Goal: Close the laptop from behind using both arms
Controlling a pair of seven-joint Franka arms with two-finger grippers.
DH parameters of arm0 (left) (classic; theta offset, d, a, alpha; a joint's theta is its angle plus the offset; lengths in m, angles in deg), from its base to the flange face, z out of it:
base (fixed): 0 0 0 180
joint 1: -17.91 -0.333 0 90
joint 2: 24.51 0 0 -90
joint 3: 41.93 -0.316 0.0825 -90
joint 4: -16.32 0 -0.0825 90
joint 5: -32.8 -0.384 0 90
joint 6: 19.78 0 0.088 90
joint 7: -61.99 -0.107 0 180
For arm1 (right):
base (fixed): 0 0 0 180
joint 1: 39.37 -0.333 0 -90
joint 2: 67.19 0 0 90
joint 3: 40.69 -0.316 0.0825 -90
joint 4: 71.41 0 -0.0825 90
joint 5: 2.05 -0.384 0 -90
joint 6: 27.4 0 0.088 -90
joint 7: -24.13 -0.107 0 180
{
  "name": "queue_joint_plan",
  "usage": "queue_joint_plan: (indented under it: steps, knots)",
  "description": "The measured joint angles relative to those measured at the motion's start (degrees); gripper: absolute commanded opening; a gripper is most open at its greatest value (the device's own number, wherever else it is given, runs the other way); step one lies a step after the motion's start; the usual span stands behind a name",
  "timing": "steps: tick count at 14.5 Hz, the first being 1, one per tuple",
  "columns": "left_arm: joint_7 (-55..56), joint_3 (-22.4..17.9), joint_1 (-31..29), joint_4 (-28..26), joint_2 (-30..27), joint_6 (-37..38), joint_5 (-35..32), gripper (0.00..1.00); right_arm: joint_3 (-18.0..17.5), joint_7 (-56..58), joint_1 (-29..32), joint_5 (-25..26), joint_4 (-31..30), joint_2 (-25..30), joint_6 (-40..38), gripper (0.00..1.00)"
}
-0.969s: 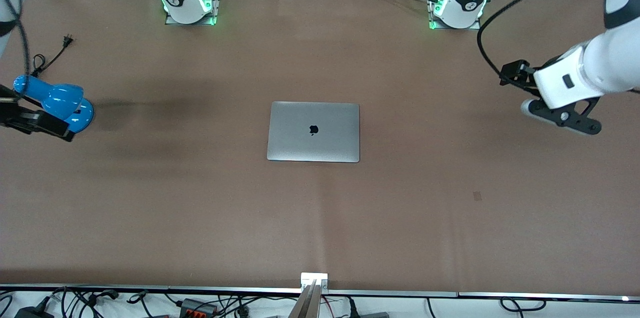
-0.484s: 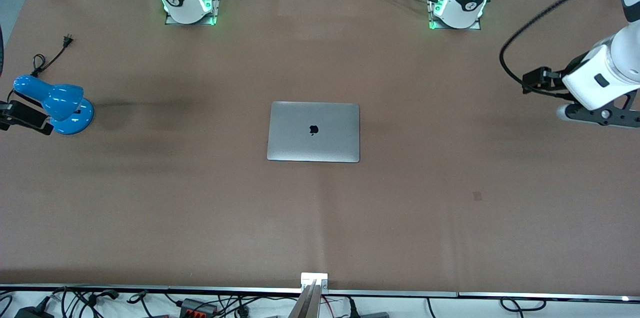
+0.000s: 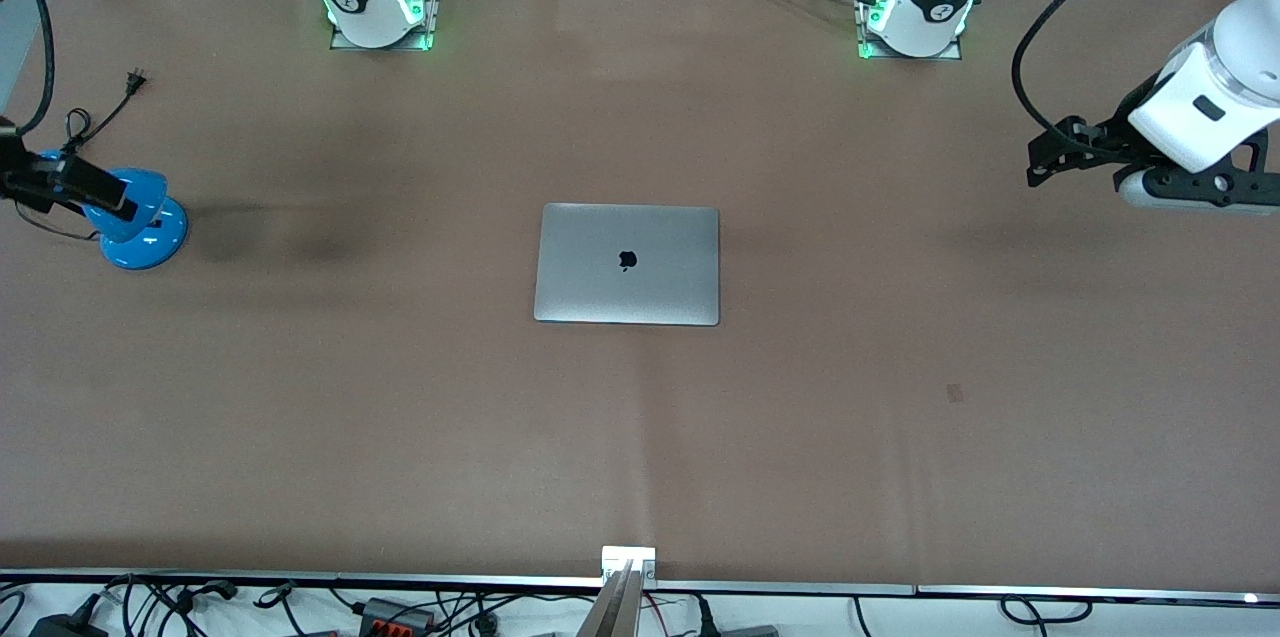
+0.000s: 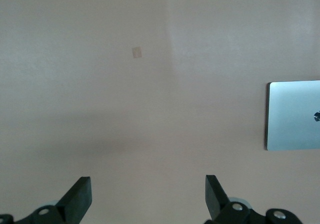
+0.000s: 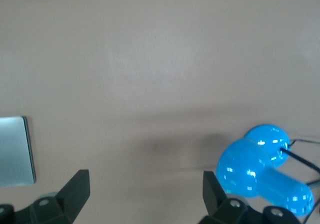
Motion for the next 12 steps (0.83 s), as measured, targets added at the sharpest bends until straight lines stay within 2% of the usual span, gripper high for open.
queue_joint_plan:
  steps: [5, 12]
  knots:
    - [0.0, 0.1, 0.1, 0.0, -0.3, 0.9, 0.1, 1.0, 0.0, 0.1, 0.0, 0.1, -5.1, 5.7, -1.9, 1.0]
    - [0.1, 0.1, 0.1, 0.1, -0.4, 1.3, 0.1, 1.0, -0.6, 0.2, -0.1, 0.1, -5.2, 5.6, -0.6, 1.0]
